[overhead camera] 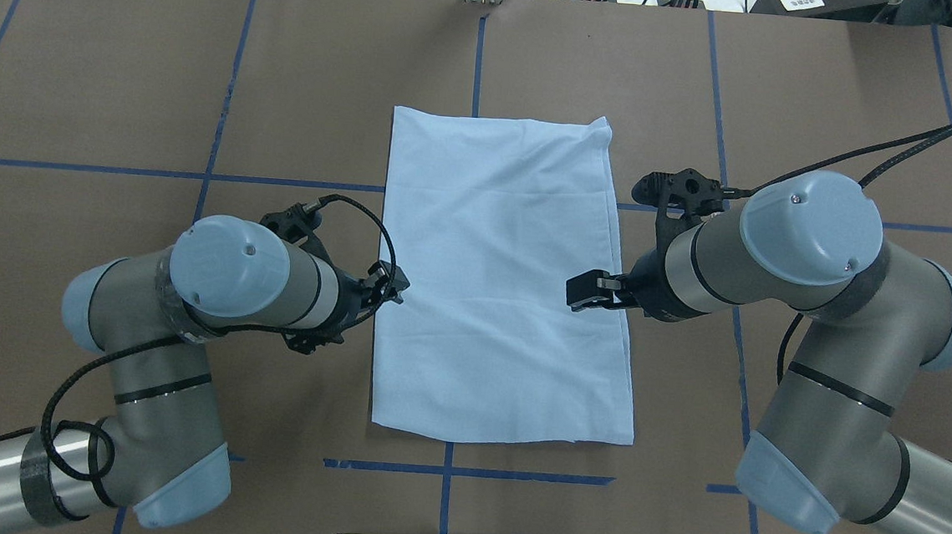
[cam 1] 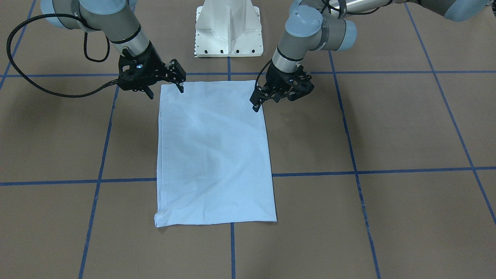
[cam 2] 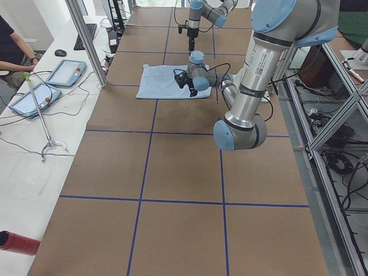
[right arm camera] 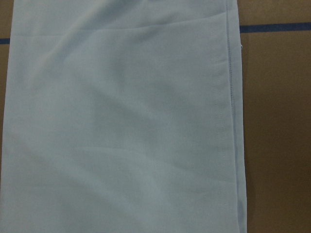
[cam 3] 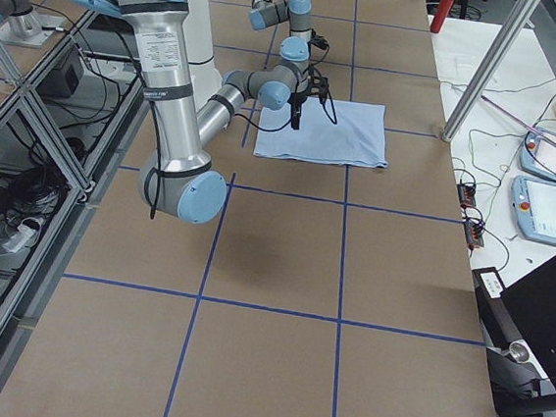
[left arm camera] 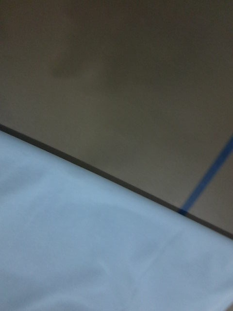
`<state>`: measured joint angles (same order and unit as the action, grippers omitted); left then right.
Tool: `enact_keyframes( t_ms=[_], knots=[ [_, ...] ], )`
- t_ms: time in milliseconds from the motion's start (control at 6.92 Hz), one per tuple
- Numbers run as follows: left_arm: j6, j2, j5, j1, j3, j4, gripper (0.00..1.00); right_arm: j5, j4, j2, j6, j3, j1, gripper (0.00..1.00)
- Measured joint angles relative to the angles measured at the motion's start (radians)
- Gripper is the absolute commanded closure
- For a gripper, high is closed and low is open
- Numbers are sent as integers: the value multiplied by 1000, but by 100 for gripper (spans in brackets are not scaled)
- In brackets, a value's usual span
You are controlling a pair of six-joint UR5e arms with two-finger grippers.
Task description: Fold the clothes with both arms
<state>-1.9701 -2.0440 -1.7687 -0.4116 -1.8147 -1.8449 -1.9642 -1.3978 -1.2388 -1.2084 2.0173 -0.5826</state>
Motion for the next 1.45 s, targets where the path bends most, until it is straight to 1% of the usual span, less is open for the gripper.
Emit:
enact_keyframes(
  t_ms=[145, 289, 434, 723, 867, 1012, 1156, 1445],
  knots=[
    [-68, -3, 8, 41, -26, 63, 10, -15, 0, 2, -23, 0, -4, 0],
    [-114, -10, 19, 80, -34, 99, 10, -22, 1, 3, -34, 1, -4, 0],
    [-134, -15, 43, 115, -30, 111, 10, -24, 1, 4, -40, 1, -5, 0],
    [-143, -19, 72, 149, -14, 113, 16, -25, 2, 4, -43, 0, -5, 0],
    [-144, -20, 75, 157, -10, 113, 24, -24, 2, 4, -43, 0, -5, 0],
    [-144, -22, 77, 163, -9, 113, 36, -23, 2, 4, -43, 0, -5, 0],
    [-145, -24, 78, 166, -8, 113, 42, -22, 2, 4, -43, 0, -6, 0],
    [-147, -27, 92, 167, 0, 113, 63, -22, 2, 4, -43, 0, -6, 0]
  ],
)
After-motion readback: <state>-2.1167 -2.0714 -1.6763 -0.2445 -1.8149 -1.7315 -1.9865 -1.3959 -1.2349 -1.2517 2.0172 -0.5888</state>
